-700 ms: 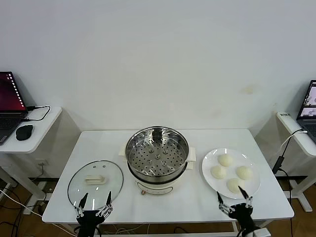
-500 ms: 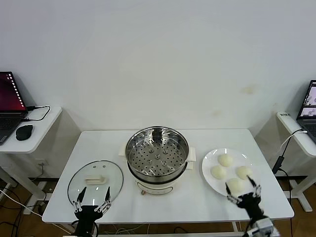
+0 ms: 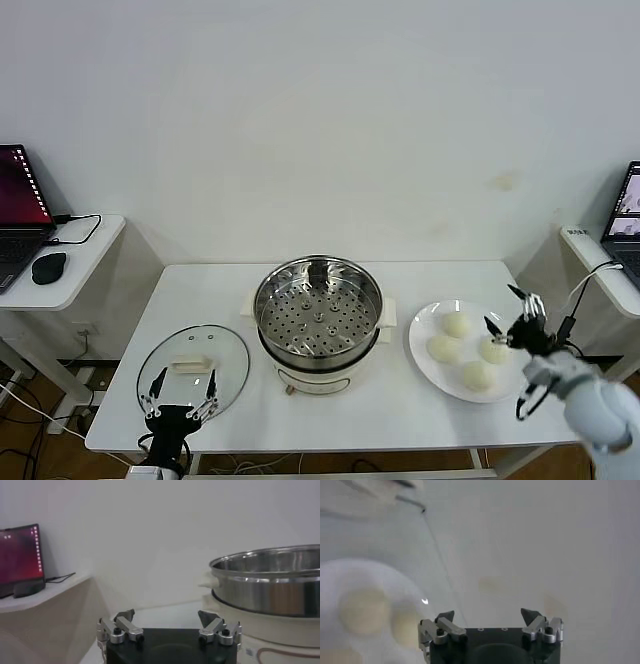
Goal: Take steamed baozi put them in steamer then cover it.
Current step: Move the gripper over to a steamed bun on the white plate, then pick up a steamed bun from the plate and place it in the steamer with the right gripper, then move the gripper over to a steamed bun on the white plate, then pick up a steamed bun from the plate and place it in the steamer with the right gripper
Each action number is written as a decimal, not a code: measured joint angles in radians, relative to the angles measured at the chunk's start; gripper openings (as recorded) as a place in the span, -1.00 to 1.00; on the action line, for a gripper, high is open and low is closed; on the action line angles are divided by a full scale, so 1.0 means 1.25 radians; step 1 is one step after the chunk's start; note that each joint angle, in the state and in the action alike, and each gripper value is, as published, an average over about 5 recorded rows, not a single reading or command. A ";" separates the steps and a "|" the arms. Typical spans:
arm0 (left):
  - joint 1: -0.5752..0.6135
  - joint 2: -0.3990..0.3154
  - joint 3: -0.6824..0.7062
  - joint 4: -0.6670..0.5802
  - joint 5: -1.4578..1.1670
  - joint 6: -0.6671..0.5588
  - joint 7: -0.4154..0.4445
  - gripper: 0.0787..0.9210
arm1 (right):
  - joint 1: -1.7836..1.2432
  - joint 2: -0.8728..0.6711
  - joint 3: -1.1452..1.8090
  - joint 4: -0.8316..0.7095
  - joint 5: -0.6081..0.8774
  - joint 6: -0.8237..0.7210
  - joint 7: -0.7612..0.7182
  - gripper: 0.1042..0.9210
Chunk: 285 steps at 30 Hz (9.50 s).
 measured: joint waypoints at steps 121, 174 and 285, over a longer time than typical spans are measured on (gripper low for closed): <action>-0.004 0.027 -0.019 -0.005 0.017 -0.015 -0.032 0.77 | 1.308 0.180 -1.304 -0.278 0.494 0.062 -0.418 0.20; 0.023 0.013 -0.068 -0.036 0.013 -0.033 -0.035 0.77 | 1.193 0.493 -1.371 -0.556 0.188 0.376 -0.307 0.76; 0.004 0.044 -0.069 -0.068 0.000 0.041 -0.021 0.77 | 1.302 0.082 -1.284 -0.136 0.617 -0.307 -0.377 0.16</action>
